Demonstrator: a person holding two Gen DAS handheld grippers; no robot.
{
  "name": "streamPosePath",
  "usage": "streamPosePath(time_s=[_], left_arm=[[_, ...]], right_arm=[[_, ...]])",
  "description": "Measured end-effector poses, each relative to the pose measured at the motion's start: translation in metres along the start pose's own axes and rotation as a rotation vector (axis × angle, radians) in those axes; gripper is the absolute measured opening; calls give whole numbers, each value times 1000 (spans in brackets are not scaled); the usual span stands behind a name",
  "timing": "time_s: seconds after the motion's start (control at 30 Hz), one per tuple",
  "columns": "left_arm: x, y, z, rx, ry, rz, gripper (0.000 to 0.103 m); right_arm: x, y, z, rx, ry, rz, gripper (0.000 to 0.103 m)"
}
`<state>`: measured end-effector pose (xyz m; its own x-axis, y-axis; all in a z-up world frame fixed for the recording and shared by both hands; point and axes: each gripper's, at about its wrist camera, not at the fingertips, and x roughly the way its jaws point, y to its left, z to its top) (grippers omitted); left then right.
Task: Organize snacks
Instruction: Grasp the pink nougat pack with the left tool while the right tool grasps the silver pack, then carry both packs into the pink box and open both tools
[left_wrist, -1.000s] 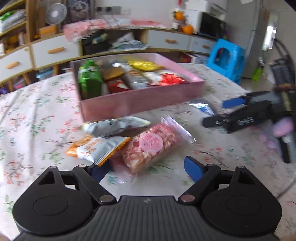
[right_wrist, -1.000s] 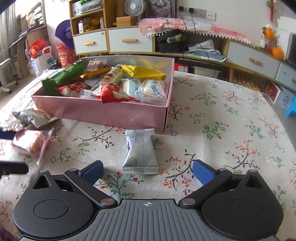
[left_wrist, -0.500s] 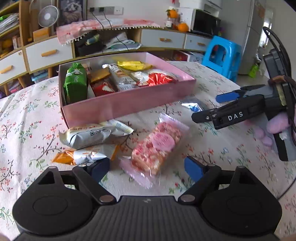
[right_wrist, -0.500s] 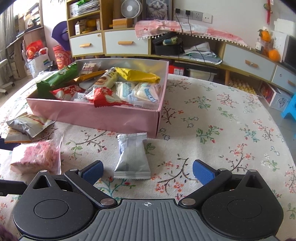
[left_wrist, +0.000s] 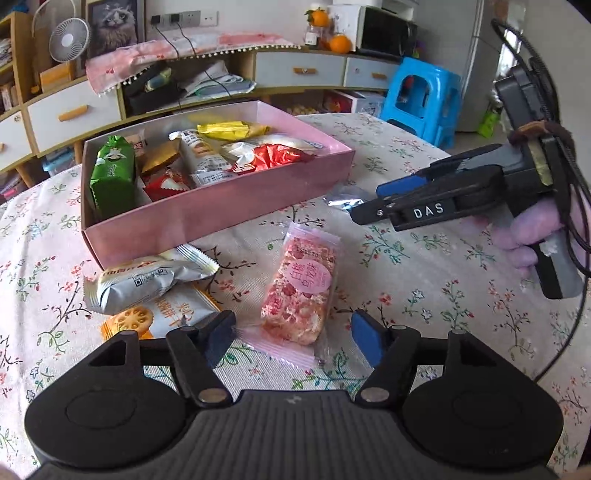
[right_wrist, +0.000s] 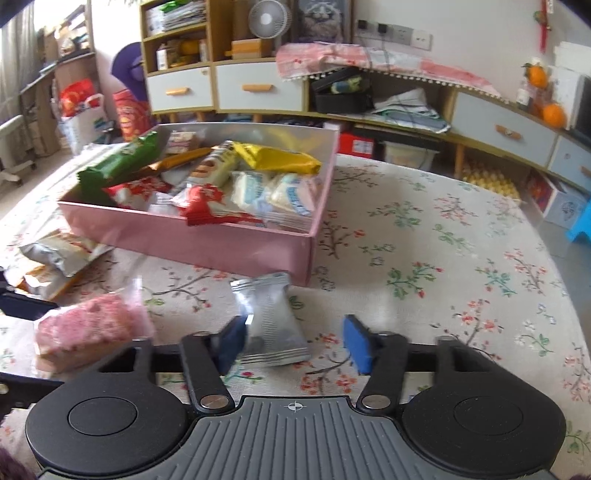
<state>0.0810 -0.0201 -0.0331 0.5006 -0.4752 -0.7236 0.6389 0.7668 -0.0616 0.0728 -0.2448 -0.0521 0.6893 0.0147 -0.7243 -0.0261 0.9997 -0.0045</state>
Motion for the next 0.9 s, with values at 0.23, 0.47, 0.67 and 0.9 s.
streamPosePath(time_s=[0.23,0.47,0.67,0.9], left_arm=[[10,-8,10,-7,1,69,58],[11,-7,21,-86,33,99,33],[4,-6,26,-172,56,76,31],[-12,-2,35,-270,28,58,31]], right_arm=[[-1,9,4,6,15,39,31],[-8,6,9,81,79,35,30],[-14,-4,11,176,143,13,30],[-28,-21,16,326,166,43,30]])
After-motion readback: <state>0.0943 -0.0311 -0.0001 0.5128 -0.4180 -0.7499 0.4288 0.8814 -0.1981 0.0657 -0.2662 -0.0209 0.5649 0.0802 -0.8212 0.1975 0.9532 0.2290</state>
